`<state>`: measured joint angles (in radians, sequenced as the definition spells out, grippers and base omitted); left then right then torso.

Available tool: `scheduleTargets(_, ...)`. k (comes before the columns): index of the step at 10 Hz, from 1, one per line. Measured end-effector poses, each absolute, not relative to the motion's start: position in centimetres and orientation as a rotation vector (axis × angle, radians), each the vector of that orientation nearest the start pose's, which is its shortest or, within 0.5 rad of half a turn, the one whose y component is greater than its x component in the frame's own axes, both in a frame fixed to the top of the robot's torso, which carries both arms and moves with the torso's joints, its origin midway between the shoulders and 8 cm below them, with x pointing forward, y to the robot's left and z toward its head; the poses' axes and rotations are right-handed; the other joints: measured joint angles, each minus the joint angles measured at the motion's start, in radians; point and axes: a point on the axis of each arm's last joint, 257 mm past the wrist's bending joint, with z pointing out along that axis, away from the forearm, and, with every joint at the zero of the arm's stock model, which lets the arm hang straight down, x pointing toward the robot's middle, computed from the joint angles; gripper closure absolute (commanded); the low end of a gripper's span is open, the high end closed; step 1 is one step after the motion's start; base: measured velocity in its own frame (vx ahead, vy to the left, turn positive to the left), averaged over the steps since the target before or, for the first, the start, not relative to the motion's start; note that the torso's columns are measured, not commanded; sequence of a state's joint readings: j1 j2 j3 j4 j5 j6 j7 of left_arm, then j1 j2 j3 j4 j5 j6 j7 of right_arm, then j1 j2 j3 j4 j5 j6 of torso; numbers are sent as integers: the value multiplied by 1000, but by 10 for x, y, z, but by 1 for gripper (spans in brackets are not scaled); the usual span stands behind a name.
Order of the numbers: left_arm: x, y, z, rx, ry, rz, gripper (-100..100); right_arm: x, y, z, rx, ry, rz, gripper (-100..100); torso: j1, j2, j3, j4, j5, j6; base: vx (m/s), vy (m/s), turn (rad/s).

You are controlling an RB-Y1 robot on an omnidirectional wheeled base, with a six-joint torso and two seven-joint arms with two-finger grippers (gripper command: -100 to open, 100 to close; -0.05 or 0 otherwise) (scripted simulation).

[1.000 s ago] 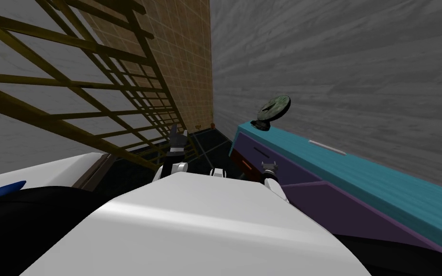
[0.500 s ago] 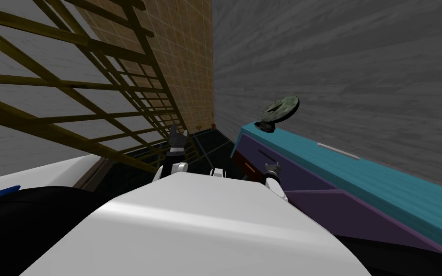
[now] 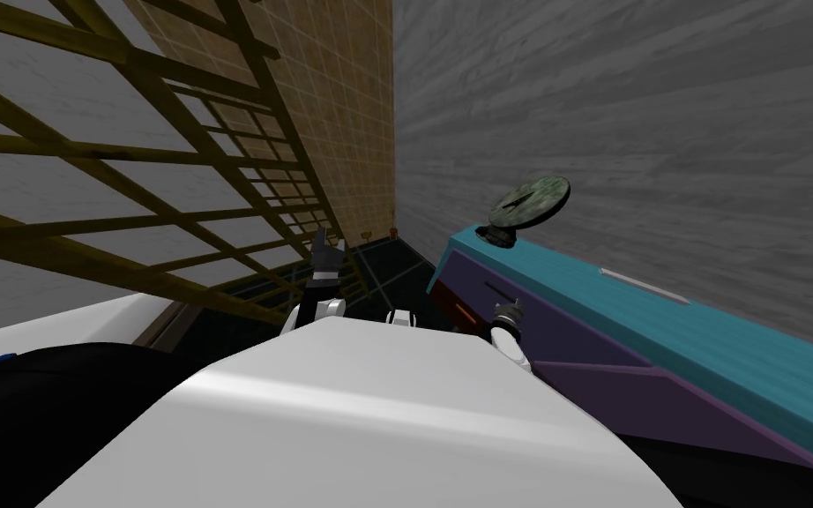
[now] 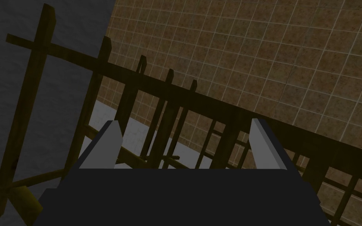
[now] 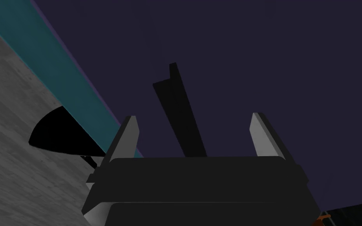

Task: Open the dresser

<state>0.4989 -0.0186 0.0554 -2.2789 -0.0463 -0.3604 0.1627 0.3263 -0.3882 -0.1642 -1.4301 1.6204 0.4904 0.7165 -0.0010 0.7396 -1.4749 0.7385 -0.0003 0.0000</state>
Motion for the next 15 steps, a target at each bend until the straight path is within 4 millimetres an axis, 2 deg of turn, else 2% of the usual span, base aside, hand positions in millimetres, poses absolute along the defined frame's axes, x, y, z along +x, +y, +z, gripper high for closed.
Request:
scheduleTargets(1,363,302,-3,-822,658,-1328,0,338,-593,-310,-547,1851,-1522,-100,-1,1,0,0,0,0,5,6,1)
scheduleTargets(2,363,302,-3,-822,658,-1328,0,338,-593,-311,-547,1851,-1521,100,-1,0,0,0,0,0,0,0,0)
scheduleTargets(5,363,302,-3,-822,658,-1328,0,338,-593,-308,-553,1847,-1518,100,6,2,1,1,2,0,-94,114,-40)
scheduleTargets(8,363,302,-3,-822,658,-1328,0,339,-593,-305,-565,1840,-1512,100,2,-2,-1,-1,1,0,-87,139,-36)
scheduleTargets(9,363,302,-3,-822,658,-1328,0,339,-592,-305,-566,1840,-1511,-100,-4,-4,-3,-1,-1,0,101,63,12)
scheduleTargets(13,362,302,-3,-822,659,-1327,0,338,-608,-298,-579,1841,-1529,-100,0,-5,-3,-2,0,0,229,24,10)
scheduleTargets(15,363,302,-3,-822,658,-1328,0,338,-614,-294,-585,1840,-1535,-100,1,7,4,1,0,0,70,2,5)
